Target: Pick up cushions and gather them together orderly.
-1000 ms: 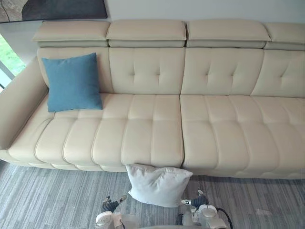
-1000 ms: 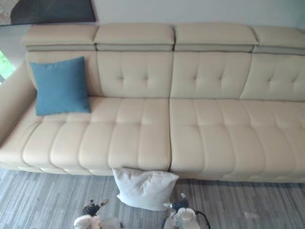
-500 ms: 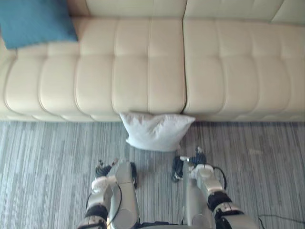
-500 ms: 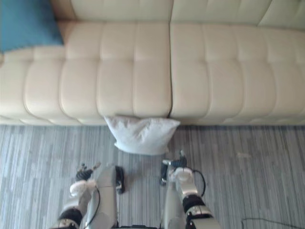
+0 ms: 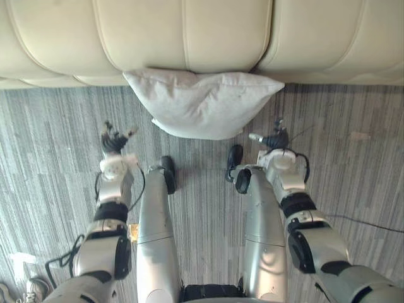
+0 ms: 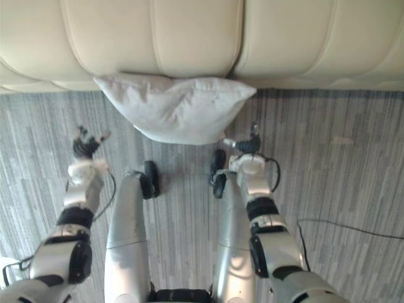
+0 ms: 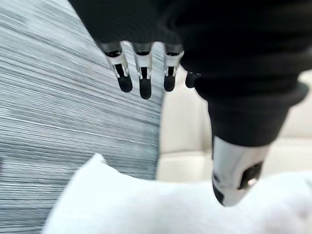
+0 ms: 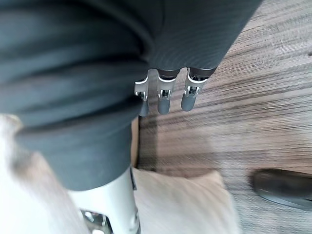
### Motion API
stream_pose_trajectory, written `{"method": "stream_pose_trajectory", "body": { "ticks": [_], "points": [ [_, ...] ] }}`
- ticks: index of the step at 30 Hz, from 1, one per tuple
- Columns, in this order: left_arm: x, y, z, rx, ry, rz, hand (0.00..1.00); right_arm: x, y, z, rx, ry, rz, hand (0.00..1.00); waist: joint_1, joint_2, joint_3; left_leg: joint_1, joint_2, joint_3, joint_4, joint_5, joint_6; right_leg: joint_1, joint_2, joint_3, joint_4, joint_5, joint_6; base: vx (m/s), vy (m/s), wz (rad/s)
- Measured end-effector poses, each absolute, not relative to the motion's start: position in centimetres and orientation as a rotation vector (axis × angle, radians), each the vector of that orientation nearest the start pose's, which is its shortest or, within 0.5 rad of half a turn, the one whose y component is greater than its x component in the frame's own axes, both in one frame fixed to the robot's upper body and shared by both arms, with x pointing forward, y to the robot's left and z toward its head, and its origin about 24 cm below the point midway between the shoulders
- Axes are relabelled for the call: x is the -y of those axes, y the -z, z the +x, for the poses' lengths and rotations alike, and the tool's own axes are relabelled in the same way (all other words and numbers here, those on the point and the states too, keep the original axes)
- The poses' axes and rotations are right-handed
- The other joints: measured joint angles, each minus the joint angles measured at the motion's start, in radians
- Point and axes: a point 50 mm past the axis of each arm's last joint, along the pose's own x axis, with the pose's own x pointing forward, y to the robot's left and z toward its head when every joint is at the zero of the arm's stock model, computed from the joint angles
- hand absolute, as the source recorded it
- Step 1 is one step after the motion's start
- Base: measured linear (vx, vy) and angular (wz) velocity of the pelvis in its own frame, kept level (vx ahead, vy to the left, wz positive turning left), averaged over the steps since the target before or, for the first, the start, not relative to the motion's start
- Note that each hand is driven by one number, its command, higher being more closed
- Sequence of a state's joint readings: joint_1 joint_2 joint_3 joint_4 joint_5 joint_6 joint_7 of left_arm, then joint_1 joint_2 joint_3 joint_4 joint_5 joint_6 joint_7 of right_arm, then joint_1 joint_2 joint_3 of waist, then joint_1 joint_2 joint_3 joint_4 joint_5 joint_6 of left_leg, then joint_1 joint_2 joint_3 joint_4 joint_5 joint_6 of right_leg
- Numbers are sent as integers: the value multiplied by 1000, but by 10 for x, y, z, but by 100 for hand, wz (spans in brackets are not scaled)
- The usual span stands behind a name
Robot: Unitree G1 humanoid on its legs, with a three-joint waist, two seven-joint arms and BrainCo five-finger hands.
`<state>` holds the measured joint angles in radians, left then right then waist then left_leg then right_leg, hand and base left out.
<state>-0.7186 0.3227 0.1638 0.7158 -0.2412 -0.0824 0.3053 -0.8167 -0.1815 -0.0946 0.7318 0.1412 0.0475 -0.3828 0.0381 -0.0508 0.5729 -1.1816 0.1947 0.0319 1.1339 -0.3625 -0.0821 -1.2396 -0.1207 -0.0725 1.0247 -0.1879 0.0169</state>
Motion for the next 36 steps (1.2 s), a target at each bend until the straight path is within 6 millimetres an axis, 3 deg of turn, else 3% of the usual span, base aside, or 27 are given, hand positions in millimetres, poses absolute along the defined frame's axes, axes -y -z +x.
{"method": "stream_pose_trajectory", "body": {
  "ticks": [6,7,9,12,20,25,31,36],
  "points": [
    [-213,-171,387,254,-358,-12,0,156,-179,398,194,329,54,0,-2,0,0,-25,-10,-15,-44,30,-10,-20,-3,-13,-26,3,-2,-25,-10,8],
    [-203,-180,390,279,-334,-3,100,146,-188,399,217,311,57,100,-2,0,0,-25,-11,-17,-51,34,-15,-20,-3,-19,-28,4,-4,-23,-24,6],
    [-186,-195,394,316,-297,-4,100,130,-199,400,241,281,101,100,-5,0,0,-25,-11,-28,-59,42,-23,-20,-2,-27,-26,5,-6,-20,-27,8],
    [-182,-199,395,326,-310,-11,100,125,-203,398,253,283,136,100,-7,0,0,-25,-13,-40,-69,49,-30,-21,0,-34,-25,5,-7,-12,-14,6],
    [-186,-202,394,333,-337,26,100,121,-212,388,327,252,211,100,-19,0,0,-9,-12,-55,-69,64,-43,-1,2,-44,-26,14,-21,-34,6,2],
    [-172,-201,388,367,-289,24,100,126,-201,376,355,258,238,100,-25,0,-2,83,-12,-52,-137,85,-35,100,3,-55,-101,29,-17,-55,8,3],
    [-152,-179,367,386,-243,-56,100,131,-163,357,302,275,262,100,-16,1,-5,318,0,-14,-292,109,-29,333,29,-54,-275,76,-20,13,-19,-10],
    [-135,-142,334,340,-219,-171,100,136,-144,322,323,289,311,100,7,8,-13,564,-9,25,-439,130,-33,560,29,-53,-401,92,-26,116,15,-1]
  ]
}}
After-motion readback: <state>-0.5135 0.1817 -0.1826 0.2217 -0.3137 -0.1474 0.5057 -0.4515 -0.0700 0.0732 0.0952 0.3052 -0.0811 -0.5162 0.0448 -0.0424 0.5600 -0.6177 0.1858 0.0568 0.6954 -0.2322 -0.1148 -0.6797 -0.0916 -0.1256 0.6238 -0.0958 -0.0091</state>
